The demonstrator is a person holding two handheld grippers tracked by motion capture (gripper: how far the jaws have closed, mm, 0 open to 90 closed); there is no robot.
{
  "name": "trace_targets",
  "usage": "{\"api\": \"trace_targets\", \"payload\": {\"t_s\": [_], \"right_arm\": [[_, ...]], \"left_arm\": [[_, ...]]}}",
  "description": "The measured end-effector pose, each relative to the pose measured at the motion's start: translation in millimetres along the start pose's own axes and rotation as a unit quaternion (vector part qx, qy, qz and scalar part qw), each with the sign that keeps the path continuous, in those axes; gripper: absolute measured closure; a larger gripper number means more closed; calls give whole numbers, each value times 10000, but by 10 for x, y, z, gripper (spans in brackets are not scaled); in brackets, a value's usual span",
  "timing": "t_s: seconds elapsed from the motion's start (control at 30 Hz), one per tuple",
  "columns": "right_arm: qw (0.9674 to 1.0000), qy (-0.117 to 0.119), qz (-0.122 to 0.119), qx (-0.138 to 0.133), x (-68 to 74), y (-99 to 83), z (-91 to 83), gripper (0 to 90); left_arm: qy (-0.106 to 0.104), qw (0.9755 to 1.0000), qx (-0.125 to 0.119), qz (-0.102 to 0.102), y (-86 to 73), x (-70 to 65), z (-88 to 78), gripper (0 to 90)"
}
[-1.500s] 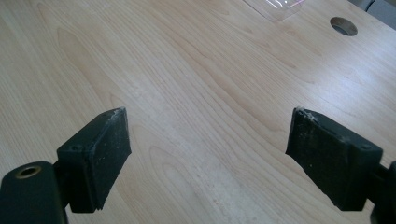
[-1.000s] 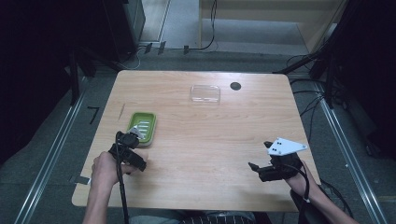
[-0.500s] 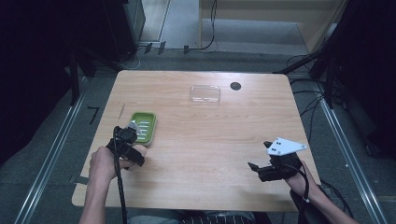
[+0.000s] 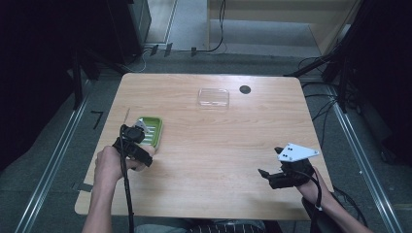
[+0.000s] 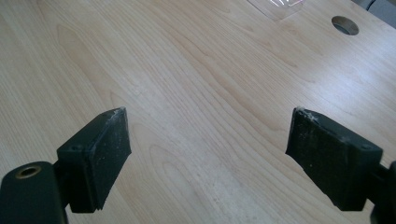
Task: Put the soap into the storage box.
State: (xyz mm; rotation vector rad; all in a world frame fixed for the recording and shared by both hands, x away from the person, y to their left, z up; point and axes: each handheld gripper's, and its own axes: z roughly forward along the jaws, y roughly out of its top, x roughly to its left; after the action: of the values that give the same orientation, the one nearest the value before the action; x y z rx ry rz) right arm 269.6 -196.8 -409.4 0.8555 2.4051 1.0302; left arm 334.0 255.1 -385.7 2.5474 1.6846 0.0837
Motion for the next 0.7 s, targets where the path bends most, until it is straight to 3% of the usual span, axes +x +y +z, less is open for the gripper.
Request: {"api": "trace_targets", "payload": {"t_s": [0.7], "right_arm": [[10000,5,-8,-6,3,1,3,136]], "left_arm": [[-29,10000,-74,29,134,12,-42,336]]}}
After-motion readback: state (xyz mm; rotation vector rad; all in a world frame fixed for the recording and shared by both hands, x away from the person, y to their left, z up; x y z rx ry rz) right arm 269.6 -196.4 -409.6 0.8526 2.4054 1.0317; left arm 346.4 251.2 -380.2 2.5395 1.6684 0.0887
